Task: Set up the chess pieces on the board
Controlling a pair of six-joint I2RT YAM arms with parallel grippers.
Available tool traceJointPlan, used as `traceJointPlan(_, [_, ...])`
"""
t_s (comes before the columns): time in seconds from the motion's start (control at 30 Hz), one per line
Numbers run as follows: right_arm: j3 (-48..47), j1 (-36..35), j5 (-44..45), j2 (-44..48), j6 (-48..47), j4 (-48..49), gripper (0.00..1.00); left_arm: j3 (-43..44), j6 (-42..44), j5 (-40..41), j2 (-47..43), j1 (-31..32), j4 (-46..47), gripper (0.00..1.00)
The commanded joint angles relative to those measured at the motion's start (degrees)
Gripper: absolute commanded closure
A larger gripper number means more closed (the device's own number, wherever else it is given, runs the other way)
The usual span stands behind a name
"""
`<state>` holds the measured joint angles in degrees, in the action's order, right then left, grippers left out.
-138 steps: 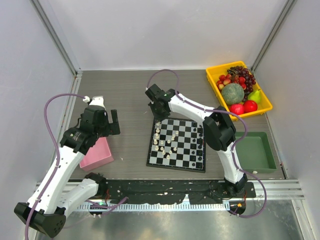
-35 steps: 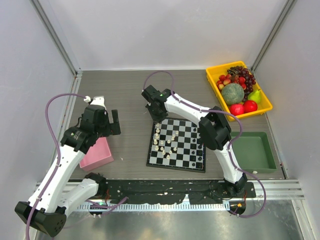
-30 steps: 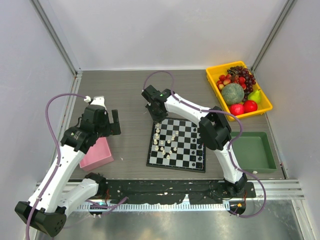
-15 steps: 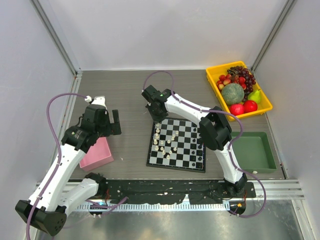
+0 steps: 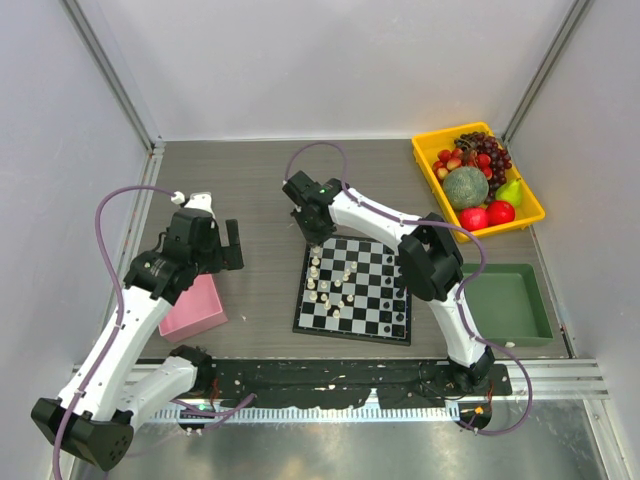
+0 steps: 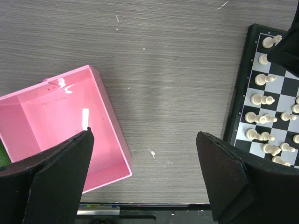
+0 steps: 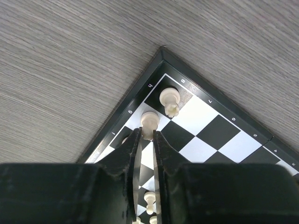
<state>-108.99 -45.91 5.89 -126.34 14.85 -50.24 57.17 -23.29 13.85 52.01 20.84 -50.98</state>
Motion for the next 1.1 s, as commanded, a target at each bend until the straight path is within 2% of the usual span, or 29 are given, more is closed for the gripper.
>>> traceJointPlan(0.0, [-0.3,-0.4,-0.4,2.1,-1.2,-1.7,0.78,0.1,0.8,-0.6,-0.2,-0.4,1.4,0.00])
traceJointPlan(0.33, [-1.6,-0.3,0.0,4.4,-0.5,-1.7,0.64,0.2,0.6,0.1,-0.9,-0.4,1.1,0.00])
traceJointPlan(0.5, [0.3,-0.1,3.7,8.3,0.0,-0.6,0.59,0.1,0.2,1.4,-1.7,-0.4,1.2,0.00])
traceJointPlan(0.8, [12.2,1.5,7.2,19.7,2.6,2.3,0.56,-0.7,-1.1,4.9,-3.6,-0.5,1.1,0.01])
traceJointPlan(1.07, [25.7,-0.7,-1.1,31.1,7.9,7.6,0.56,-1.8,-2.9,7.5,-5.7,-0.7,1.8,0.00])
